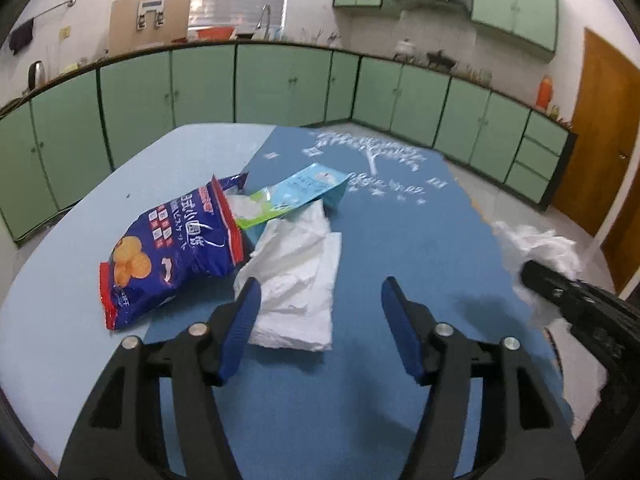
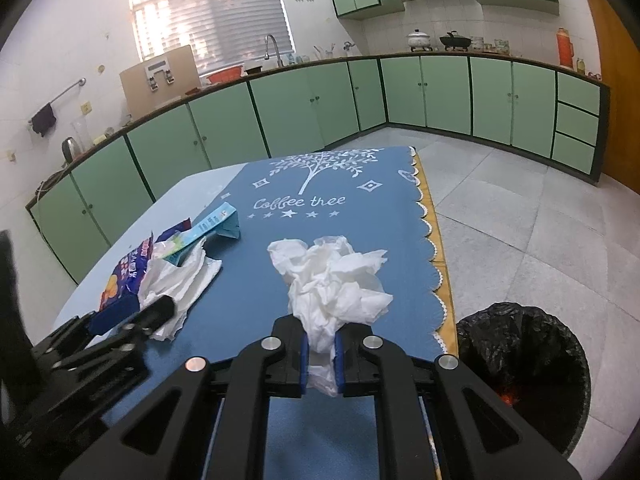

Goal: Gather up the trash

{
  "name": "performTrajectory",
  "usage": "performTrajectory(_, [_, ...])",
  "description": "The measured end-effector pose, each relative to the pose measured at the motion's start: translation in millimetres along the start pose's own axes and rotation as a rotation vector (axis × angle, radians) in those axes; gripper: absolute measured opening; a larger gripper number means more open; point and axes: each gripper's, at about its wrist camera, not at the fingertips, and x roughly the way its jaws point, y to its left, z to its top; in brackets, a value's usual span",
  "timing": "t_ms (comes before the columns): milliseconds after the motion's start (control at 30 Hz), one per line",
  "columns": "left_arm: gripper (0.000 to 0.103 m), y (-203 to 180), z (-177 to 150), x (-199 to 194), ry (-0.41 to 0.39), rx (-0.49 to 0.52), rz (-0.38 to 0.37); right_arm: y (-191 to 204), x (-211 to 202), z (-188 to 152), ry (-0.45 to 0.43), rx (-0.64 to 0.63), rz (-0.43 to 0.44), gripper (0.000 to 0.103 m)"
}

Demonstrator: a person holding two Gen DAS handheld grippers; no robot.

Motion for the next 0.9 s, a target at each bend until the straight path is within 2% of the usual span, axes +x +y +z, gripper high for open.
performTrajectory(133, [0.062, -1.8, 1.1, 17.9, 0.074, 0.000, 0.029, -1.1, 0.5, 0.4, -0.001, 0.004, 0.004, 0.010])
performTrajectory(200, [0.059, -1.6, 0.5, 22.7, 0.101, -0.008, 0.029, -1.1, 0.6, 0.5, -0.002, 0.004, 0.004, 0.010])
performTrajectory(333, [0.018, 0.9, -2.7, 27.3, 0.121, -0.003, 0.016, -1.5, 1.0, 0.5, 0.000, 0.006, 0.005, 0.010])
performTrajectory(400, [0.005, 0.2, -3.3, 26.7, 0.117, 0.004, 0.003, -1.4, 0.8, 0.6, 0.000, 0.002, 0.006, 0.010])
performTrajectory(433, [0.002, 0.3, -3.9, 26.3, 0.112, 0.002, 0.003, -1.4, 0.3, 0.7, -0.001, 0.002, 0.006, 0.010])
performTrajectory(700, [0.000, -0.4, -4.3, -12.1, -0.042, -0.005, -0.037, -1.2, -6.5, 2.8, -0.018, -0.001, 0.006, 0.010])
performTrajectory(900, [0.000, 3.6, -7.7, -33.0, -0.072, -0.007, -0.060, -2.2, -7.1, 0.7, -0.014, 0.003, 0.006, 0.010])
